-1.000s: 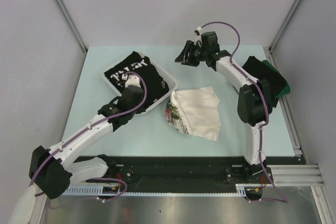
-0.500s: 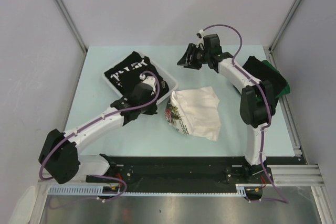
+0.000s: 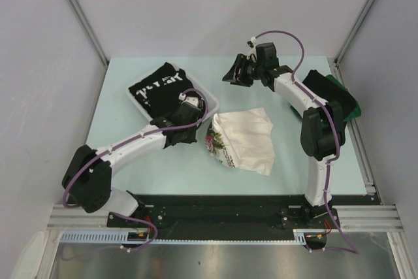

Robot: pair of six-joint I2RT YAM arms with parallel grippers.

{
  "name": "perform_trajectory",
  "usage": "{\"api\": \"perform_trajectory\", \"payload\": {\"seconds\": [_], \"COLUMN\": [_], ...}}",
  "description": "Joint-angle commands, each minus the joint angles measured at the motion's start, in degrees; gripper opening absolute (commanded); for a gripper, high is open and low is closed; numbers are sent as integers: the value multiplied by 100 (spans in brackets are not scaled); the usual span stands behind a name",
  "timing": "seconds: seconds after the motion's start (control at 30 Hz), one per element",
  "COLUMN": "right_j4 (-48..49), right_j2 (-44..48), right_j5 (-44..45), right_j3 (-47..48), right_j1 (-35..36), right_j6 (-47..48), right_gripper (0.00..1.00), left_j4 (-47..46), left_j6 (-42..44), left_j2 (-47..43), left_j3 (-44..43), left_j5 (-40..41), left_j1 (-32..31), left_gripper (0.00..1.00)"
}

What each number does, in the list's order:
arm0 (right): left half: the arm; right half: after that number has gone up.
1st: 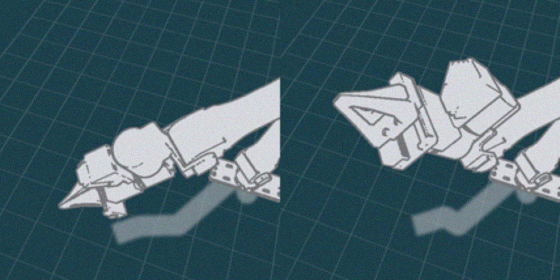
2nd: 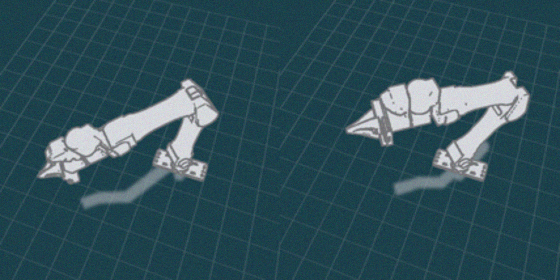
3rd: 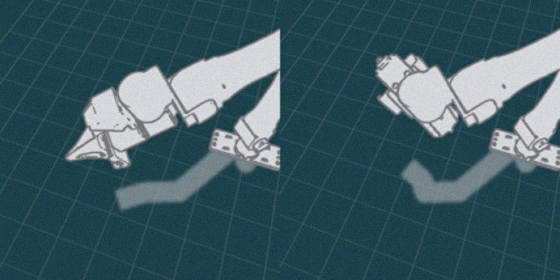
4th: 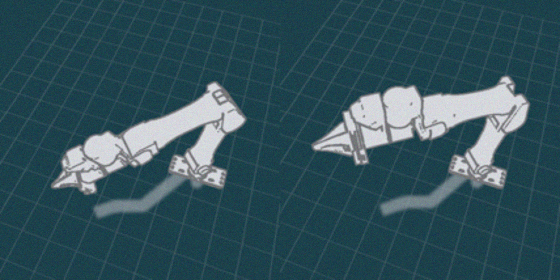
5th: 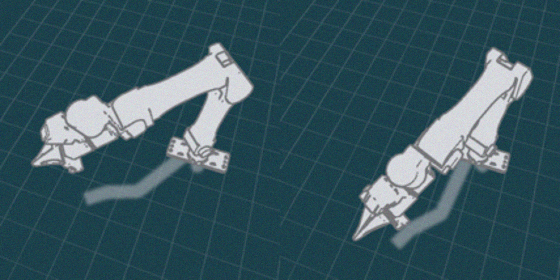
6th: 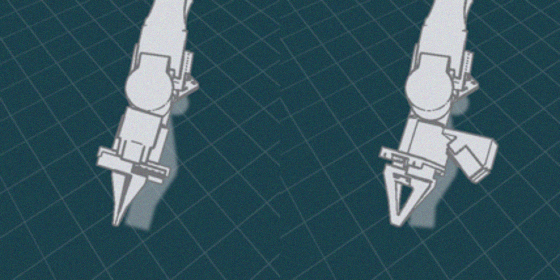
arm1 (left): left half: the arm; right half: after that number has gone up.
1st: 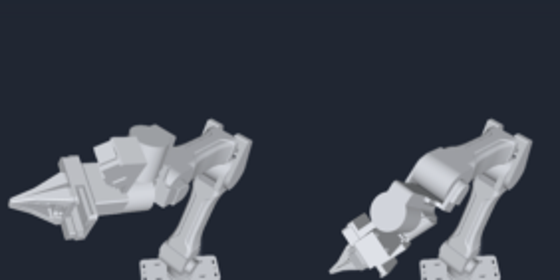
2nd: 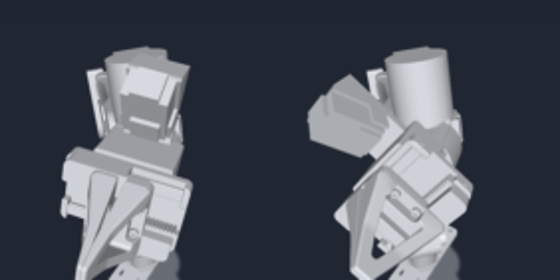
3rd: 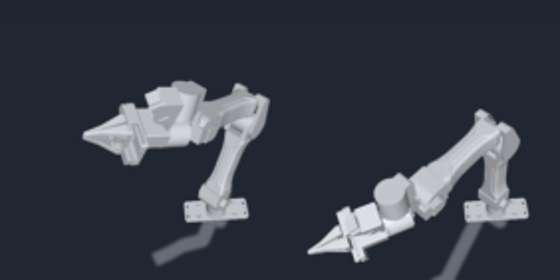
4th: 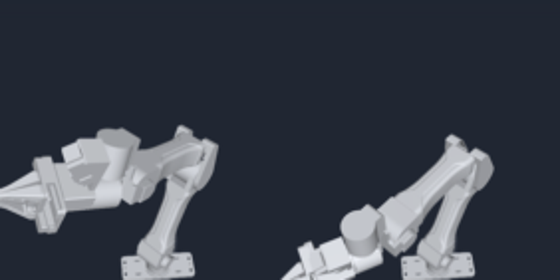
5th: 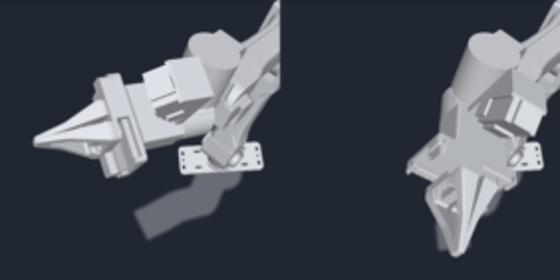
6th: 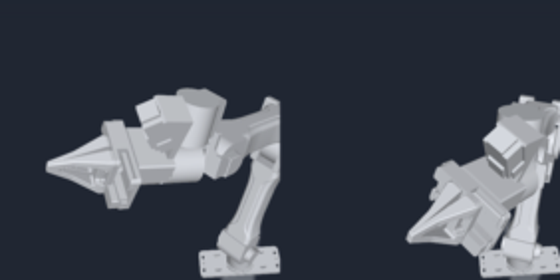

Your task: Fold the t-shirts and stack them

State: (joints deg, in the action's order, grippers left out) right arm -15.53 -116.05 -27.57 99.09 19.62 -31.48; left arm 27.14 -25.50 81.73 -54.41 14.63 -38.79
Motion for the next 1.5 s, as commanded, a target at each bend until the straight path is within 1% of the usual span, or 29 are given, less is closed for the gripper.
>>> {"api": "perform_trajectory", "payload": {"seconds": [0.0, 0.1, 0.27, 0.4, 0.47, 0.5, 0.63, 0.83, 0.93, 1.1, 1.27, 1.4, 1.47], "right_j4": [173, 191, 252, 270, 270, 270, 270, 217, 164, 41, -99, -170, -196], "right_j2": [416, 460, 487, 504, 531, 548, 592, 636, 671, 768, 882, 996, 1014], "right_j5": [-108, -108, -125, -143, -143, -134, -143, -143, -117, -108, -108, -126, -143], "right_j3": [-74, -135, -232, -285, -337, -355, -425, -469, -469, -487, -583, -671, -698], "right_j1": [-37, -54, -54, -54, -54, -54, -54, -54, -63, -107, -169, -230, -265], "right_j6": [28, 19, -7, -16, 2, 2, 20, 55, 107, 186, 301, 345, 388], "right_gripper": [52, 52, 53, 53, 53, 53, 53, 53, 53, 53, 53, 53, 53], "left_j4": [1020, 1389, 1637, 1664, 1541, 1392, 838, 504, 477, 213, 494, 573, 591], "left_j6": [-490, -754, -992, -923, -773, -616, -97, 378, 440, 545, 423, 353, 370], "left_j2": [395, 440, 238, 45, -43, -113, -175, 360, 659, 809, 1160, 1275, 1327], "left_j3": [-517, -614, -562, -518, -457, -439, -368, -746, -974, -1159, -1685, -1967, -2116], "left_j5": [1401, 1770, 2175, 2430, 2395, 2325, 2115, 2088, 2053, 1710, 1824, 1789, 1640], "left_j1": [257, 441, 775, 1319, 1513, 1706, 2041, 2296, 2393, 2560, 2893, 3157, 3263], "left_gripper": [0, 0, 0, 0, 0, 0, 0, 0, 0, 0, 0, 0, 0]}}
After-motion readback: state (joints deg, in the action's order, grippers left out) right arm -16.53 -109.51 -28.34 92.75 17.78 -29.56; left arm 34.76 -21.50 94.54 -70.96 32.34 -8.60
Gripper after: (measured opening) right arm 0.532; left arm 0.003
